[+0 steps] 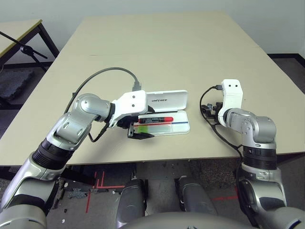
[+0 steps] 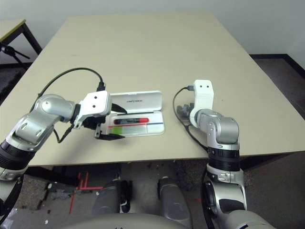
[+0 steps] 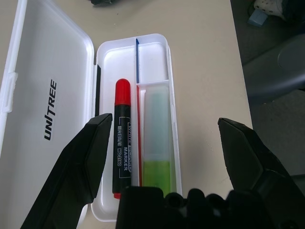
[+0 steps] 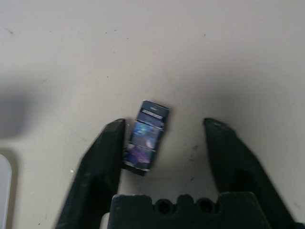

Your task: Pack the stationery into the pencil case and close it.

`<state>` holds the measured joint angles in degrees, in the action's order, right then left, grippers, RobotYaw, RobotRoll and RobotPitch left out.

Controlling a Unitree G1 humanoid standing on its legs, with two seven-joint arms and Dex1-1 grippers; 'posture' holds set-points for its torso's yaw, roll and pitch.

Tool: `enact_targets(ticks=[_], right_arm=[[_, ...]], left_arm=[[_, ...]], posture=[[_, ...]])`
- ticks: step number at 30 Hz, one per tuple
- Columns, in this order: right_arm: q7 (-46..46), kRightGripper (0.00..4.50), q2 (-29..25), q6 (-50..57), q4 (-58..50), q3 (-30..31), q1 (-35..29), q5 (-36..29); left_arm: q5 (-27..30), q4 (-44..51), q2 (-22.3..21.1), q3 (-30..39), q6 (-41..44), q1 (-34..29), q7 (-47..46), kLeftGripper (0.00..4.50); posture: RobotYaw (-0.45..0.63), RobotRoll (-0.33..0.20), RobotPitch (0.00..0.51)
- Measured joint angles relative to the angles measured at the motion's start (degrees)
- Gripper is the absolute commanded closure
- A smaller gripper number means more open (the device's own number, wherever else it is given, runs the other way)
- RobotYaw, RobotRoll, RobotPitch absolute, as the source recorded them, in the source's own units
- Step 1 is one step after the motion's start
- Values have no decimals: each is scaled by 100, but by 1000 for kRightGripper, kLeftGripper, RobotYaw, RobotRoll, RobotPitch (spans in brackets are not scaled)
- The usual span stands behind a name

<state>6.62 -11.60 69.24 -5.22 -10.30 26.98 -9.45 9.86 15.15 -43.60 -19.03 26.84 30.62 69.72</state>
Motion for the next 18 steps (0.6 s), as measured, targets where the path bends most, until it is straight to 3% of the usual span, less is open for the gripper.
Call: enact_targets(ticks=[6, 13, 18], right_arm=[[150, 4166, -114, -52, 39, 113, -14, -11], [508, 4165, -448, -80, 35, 376, -50, -86], [1807, 4165, -1542, -500, -32, 1159, -176, -348]], left_arm=[[-1, 4, 0, -7, 36, 0, 0, 0], [-1, 3, 9, -21, 37, 2, 2, 0], [-5, 2, 6, -26, 50, 5, 3, 0]], posture=[[-130, 0, 82], [-132, 0, 81], [-134, 0, 81]])
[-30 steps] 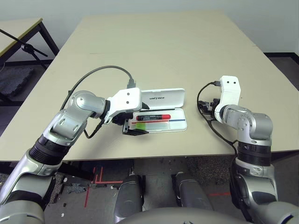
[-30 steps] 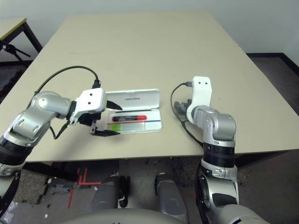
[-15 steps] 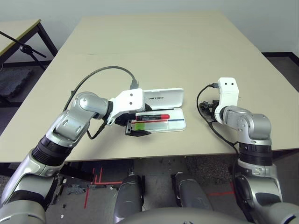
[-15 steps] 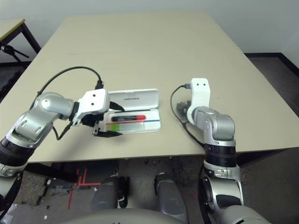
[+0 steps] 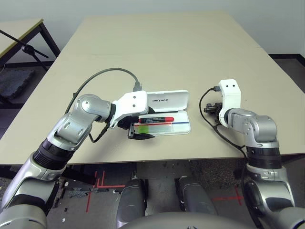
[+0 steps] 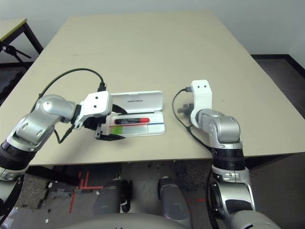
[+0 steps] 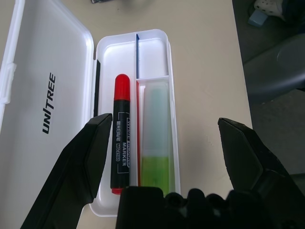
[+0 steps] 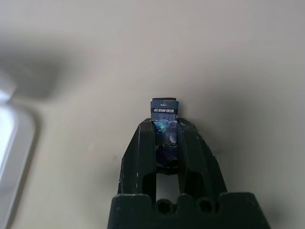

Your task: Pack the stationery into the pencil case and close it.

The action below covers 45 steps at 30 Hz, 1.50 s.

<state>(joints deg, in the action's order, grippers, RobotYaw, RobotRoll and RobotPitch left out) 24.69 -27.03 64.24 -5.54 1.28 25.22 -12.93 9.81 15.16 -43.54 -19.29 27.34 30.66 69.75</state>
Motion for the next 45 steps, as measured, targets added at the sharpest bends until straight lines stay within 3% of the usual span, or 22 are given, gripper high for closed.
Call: enact_targets(ticks=[8, 17, 25, 33, 45], right_arm=[[2341, 4165, -1836, -1796, -40, 756, 3, -29], [4384, 4165, -2498, -3945, 284, 874, 0, -80], [5024, 4165, -2335, -4445, 289, 1206, 72, 64], [5010, 4165, -1733, -4600, 369, 1626, 399, 411], [5001, 4165, -1311, -4765, 620, 1875, 765, 774]], left_arm=[[-38, -11, -23, -7, -17, 1, 22, 0], [-84, -27, -192, -5, -71, -1, 87, 0], [-105, -28, -234, -5, -129, -23, 97, 0], [-114, -28, -244, -5, -137, -27, 97, 0], [-122, -26, -241, -6, -129, -84, 74, 0]], posture=[[-136, 0, 81], [-124, 0, 77], [-116, 0, 72], [-111, 0, 80], [-97, 0, 79]])
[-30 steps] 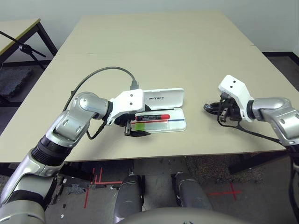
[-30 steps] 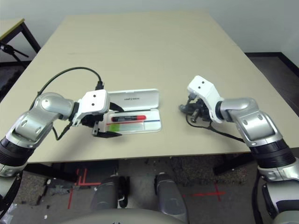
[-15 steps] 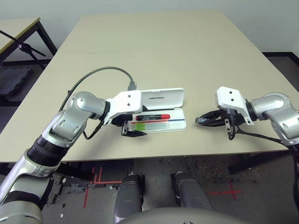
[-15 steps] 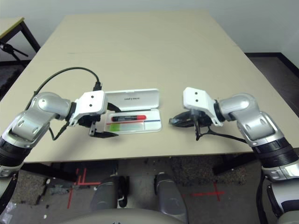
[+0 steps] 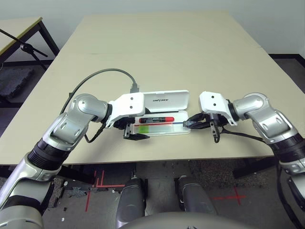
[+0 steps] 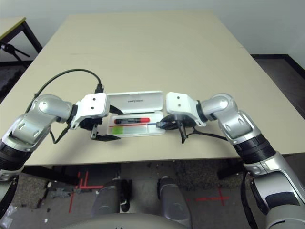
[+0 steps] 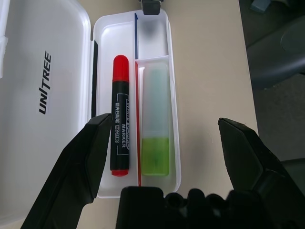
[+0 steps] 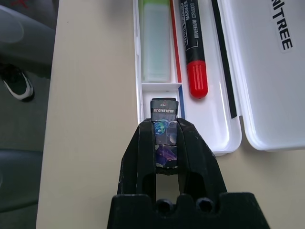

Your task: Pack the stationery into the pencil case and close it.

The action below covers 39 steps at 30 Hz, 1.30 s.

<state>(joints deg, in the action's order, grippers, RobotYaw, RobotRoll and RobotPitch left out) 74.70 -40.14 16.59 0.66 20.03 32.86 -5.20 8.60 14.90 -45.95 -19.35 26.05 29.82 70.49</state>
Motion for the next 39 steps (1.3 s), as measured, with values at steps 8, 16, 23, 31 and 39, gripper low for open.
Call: enact_targets(ticks=[8, 16, 23, 31, 39], right_arm=[[-21, 4165, 267, -181, 237, 172, 58, 207], [-59, 3427, 411, -329, 413, 181, 156, 317], [-231, 853, 528, -453, 592, 179, 194, 367], [-169, 53, 420, -158, 631, -226, 256, 12], [294, 53, -687, 593, 623, -1045, 138, -646]], left_arm=[[0, 12, 14, 0, 33, -56, -61, 0], [-1, 13, 16, 0, 43, -81, -83, 0], [-3, 12, 18, 0, 43, -81, -102, 0], [-3, 12, 20, 0, 43, -81, -102, 0], [-2, 1, -53, 26, 56, -141, -102, 0]], posture=[[-88, 0, 75], [-84, 0, 70], [-88, 0, 69], [-87, 0, 75], [-83, 0, 79]])
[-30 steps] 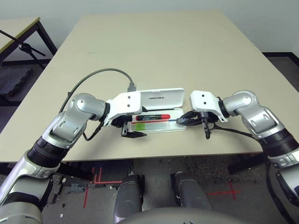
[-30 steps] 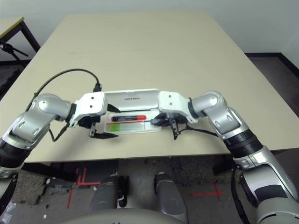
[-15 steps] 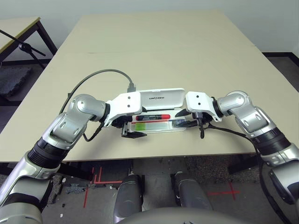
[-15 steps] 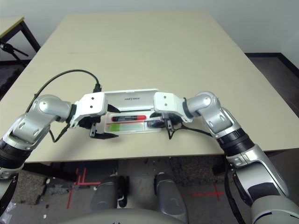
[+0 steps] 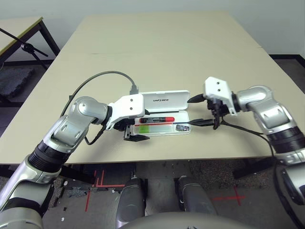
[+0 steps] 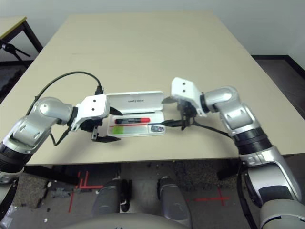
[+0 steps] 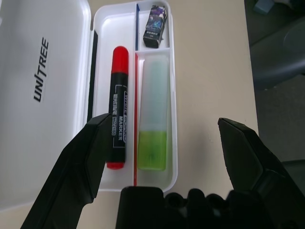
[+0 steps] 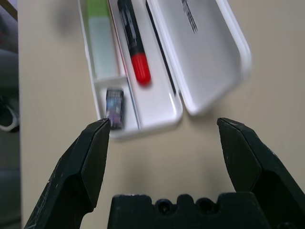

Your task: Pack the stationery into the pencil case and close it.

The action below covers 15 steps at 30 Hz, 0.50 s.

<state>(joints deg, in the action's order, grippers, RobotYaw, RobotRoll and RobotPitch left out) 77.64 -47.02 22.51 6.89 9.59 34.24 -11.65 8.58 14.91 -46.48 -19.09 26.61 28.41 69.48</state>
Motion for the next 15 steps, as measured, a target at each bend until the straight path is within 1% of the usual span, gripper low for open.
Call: enact_targets(ticks=[5, 8, 10, 15], right_arm=[[370, 53, -749, 430, -18, -620, -369, -479], [512, 53, -1063, 644, -74, -863, -573, -715], [569, 53, -1149, 760, -184, -929, -661, -847], [575, 53, -1155, 939, -391, -1000, -804, -1050]], left_arm=[[7, -27, -165, 94, -1, -70, 2, 0], [12, -49, -213, 127, -17, -125, 2, 0], [14, -78, -226, 153, -31, -175, 3, 0], [14, -203, -259, 225, -67, -185, 10, 0]], posture=[[-89, 0, 81], [-94, 0, 80], [-95, 0, 80], [-94, 0, 77]])
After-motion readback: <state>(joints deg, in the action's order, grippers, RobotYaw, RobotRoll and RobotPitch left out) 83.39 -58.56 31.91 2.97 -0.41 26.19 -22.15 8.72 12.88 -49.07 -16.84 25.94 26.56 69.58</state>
